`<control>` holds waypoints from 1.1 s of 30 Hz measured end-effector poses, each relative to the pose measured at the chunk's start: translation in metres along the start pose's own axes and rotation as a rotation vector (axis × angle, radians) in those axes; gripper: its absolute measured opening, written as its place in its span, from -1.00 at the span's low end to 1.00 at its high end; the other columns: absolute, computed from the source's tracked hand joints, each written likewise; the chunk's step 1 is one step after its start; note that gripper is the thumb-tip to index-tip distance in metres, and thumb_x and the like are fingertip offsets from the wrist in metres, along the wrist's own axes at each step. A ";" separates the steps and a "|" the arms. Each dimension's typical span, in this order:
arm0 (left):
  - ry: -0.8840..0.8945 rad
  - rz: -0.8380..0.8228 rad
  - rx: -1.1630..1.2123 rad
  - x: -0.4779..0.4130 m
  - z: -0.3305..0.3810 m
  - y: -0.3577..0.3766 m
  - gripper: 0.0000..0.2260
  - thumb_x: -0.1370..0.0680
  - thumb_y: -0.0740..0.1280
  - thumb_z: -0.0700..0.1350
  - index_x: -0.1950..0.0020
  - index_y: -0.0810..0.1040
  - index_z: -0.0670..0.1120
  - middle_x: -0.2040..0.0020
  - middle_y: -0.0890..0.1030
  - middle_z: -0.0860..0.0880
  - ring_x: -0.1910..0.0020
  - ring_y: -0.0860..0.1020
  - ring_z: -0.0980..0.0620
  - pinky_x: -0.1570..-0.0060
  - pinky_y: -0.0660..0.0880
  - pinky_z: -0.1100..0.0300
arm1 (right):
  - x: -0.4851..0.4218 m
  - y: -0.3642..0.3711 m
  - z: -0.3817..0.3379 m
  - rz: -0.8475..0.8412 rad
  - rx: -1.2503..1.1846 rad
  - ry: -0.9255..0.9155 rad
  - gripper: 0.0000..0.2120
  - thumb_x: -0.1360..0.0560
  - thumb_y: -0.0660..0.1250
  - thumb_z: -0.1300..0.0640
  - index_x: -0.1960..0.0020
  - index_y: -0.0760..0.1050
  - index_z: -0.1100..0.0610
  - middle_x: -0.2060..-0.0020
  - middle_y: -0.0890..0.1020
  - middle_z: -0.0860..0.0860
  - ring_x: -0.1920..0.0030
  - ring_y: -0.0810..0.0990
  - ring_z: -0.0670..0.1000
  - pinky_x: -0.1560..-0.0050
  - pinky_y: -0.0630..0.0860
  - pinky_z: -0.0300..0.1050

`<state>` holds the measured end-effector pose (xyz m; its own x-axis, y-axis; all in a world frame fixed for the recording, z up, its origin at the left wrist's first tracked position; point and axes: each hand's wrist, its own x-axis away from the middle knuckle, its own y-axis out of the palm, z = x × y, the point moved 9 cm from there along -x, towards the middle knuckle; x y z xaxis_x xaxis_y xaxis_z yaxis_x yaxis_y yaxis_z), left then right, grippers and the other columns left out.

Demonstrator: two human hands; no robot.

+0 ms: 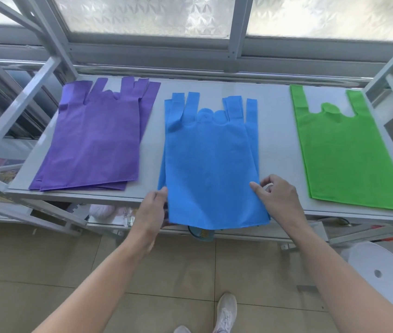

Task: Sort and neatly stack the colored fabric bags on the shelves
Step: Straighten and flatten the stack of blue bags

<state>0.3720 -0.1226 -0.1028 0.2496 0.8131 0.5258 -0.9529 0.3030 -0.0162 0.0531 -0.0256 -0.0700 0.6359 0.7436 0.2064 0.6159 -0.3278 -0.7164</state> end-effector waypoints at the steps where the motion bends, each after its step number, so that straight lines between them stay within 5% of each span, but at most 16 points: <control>1: -0.079 -0.090 0.067 -0.005 -0.004 0.008 -0.63 -0.68 0.23 0.18 -0.31 0.58 -0.03 -0.17 0.72 -0.09 -0.07 0.73 -0.04 -0.07 0.64 -0.06 | 0.001 0.000 -0.003 -0.006 -0.028 -0.017 -0.77 -0.56 0.44 -0.09 0.02 0.54 0.07 0.39 0.56 -0.05 0.22 0.59 -0.01 0.27 0.39 -0.12; 3: -0.107 -0.130 -0.001 -0.015 0.000 0.013 -0.60 -0.62 0.33 0.18 -0.30 0.60 -0.07 -0.17 0.73 -0.06 -0.13 0.71 -0.09 -0.21 0.60 -0.19 | 0.000 0.005 -0.008 -0.055 -0.080 -0.027 -0.80 -0.59 0.41 -0.06 -0.05 0.55 0.07 0.37 0.60 -0.06 0.23 0.60 -0.07 0.28 0.40 -0.17; 8: -0.095 -0.006 -0.219 -0.042 0.010 0.008 -0.82 -0.61 0.38 -0.14 -0.20 0.55 -0.09 -0.15 0.70 -0.09 -0.06 0.71 -0.12 -0.11 0.65 -0.20 | -0.009 0.018 -0.008 -0.166 -0.130 0.035 -0.84 -0.61 0.37 0.01 -0.08 0.64 0.09 0.02 0.75 0.01 0.01 0.70 0.05 -0.03 0.62 0.03; 12: -0.124 -0.122 -0.206 -0.030 0.010 0.019 -0.82 -0.68 0.28 -0.21 -0.27 0.50 -0.06 -0.19 0.69 -0.03 -0.09 0.71 -0.07 -0.01 0.65 -0.07 | -0.007 0.017 -0.001 -0.176 -0.175 0.062 -0.86 -0.60 0.37 0.03 -0.05 0.67 0.05 0.05 0.75 -0.01 0.01 0.71 0.06 -0.09 0.63 0.13; 18: -0.191 -0.274 -0.089 -0.003 -0.007 0.026 -0.75 -0.67 0.29 -0.19 -0.34 0.52 -0.05 -0.21 0.71 0.00 -0.18 0.69 -0.08 -0.23 0.59 -0.16 | 0.004 0.015 0.017 -0.289 -0.370 0.132 -0.86 -0.60 0.40 0.04 -0.06 0.68 0.06 0.09 0.78 -0.02 0.03 0.77 0.06 -0.05 0.67 0.12; 24: -0.034 -0.132 -0.204 -0.045 0.041 0.021 -0.62 -0.51 0.48 0.04 -0.26 0.60 -0.08 -0.09 0.75 -0.03 -0.05 0.74 -0.08 -0.14 0.64 -0.19 | -0.004 0.016 -0.008 -0.416 -0.386 0.127 -0.86 -0.63 0.34 0.14 -0.13 0.64 0.02 0.07 0.78 -0.05 0.07 0.77 -0.03 0.18 0.56 -0.14; 33: 0.083 0.222 -0.153 -0.184 0.137 0.005 -0.65 -0.36 0.62 -0.16 -0.06 0.59 -0.19 0.04 0.70 -0.10 0.11 0.71 -0.10 0.10 0.69 -0.05 | -0.013 0.024 -0.002 -0.491 -0.362 0.133 -0.81 -0.65 0.31 0.18 -0.19 0.64 0.02 0.02 0.78 -0.02 0.01 0.77 0.02 -0.01 0.62 -0.02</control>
<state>0.2981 -0.3388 -0.0828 0.0574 0.9038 0.4241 -0.9501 0.1798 -0.2547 0.0608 -0.0439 -0.0885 0.2767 0.7861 0.5527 0.9548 -0.1600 -0.2504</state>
